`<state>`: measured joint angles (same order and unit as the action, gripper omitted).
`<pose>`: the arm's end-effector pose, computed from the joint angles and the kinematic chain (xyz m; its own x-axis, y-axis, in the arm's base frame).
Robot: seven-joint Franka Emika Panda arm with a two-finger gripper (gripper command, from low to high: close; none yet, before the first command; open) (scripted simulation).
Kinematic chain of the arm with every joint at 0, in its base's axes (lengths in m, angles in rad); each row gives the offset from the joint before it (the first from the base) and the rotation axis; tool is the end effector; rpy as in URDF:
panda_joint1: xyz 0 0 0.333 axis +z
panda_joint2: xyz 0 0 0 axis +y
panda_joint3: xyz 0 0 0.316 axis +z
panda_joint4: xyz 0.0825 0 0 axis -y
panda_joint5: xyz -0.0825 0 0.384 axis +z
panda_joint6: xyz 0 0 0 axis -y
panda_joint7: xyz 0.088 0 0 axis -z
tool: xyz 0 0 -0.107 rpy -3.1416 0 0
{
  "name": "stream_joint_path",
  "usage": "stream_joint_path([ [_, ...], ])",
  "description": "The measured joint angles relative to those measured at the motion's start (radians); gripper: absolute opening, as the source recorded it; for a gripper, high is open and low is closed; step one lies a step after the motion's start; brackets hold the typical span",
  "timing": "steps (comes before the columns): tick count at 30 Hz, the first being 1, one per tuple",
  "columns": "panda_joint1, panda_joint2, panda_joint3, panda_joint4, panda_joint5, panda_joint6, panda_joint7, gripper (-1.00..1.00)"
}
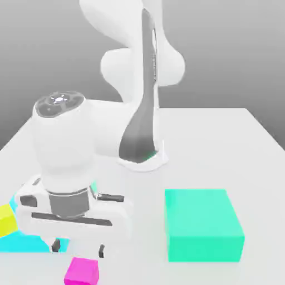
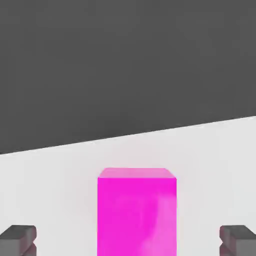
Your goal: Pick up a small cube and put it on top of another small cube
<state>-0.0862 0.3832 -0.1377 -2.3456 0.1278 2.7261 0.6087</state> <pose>0.4978 -0.1216 0.1714 0.5901 -0.8073 0.0026 -0.8073 -0.5901 -0.0025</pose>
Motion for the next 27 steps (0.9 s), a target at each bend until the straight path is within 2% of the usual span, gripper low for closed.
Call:
stream_joint_path([
  [2,-0.017,0.072,0.02,0.014,0.018,0.056,-0.014,0.0],
  [3,-0.022,0.093,0.026,0.018,0.023,0.072,-0.018,-1.0],
  [9,-0.025,0.103,0.03,0.02,0.025,0.08,-0.019,-1.0],
  [15,0.0,-0.069,-0.012,-0.021,-0.023,-0.051,0.023,-1.0],
  [20,-0.019,-0.247,-0.076,-0.129,-0.053,-0.121,0.136,-1.0],
  [27,-0.126,-0.503,-0.109,-0.291,-0.161,-0.208,0.352,-1.0],
])
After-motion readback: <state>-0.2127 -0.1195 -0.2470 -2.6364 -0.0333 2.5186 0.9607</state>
